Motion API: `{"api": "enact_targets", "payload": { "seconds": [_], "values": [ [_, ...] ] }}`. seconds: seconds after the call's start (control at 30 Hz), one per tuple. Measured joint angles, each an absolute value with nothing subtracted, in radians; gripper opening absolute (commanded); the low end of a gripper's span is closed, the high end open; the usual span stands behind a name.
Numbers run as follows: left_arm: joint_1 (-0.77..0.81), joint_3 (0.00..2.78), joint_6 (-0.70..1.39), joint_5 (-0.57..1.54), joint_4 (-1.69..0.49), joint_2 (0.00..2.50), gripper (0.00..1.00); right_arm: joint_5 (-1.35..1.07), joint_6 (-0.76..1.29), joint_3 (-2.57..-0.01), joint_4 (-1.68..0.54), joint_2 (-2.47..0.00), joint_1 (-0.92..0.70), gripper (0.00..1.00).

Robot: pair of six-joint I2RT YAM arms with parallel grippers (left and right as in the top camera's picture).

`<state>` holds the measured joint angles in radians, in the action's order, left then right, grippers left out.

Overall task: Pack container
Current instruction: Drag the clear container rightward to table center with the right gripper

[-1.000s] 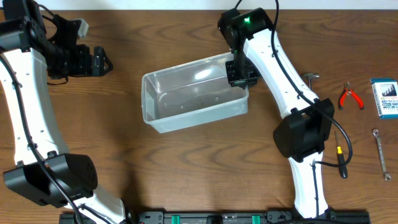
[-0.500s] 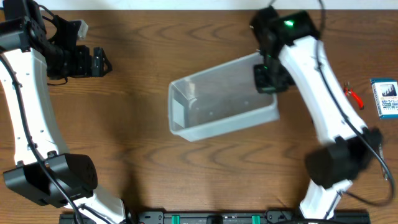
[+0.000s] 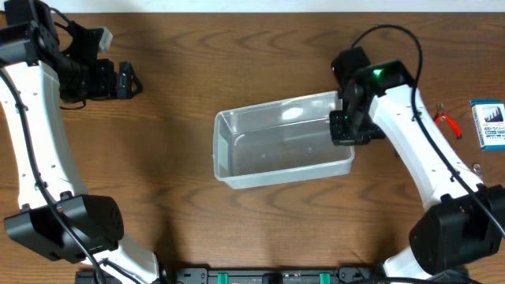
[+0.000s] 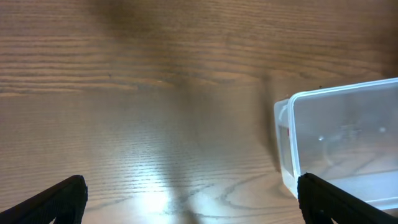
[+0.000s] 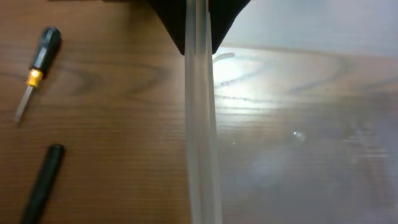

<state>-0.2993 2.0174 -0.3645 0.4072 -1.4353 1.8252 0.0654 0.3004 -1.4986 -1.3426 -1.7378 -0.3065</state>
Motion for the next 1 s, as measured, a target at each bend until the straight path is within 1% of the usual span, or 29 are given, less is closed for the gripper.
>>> {"api": "enact_targets", "payload": {
  "seconds": [0.2, 0.57, 1.0],
  "values": [
    [-0.299, 2.017, -0.364, 0.407, -1.441, 1.825, 0.98, 0.065, 0.300, -1.438, -1.310, -1.738, -0.287, 0.01],
    [-0.299, 2.017, -0.364, 0.408, -1.443, 1.825, 0.98, 0.068, 0.250, -1.395, -1.258, -1.738, -0.162, 0.02],
    [-0.299, 2.017, -0.364, 0.407, -1.448, 1.825, 0.98, 0.023, 0.204, -1.369, -1.161, -1.738, -0.159, 0.03]
  ]
}}
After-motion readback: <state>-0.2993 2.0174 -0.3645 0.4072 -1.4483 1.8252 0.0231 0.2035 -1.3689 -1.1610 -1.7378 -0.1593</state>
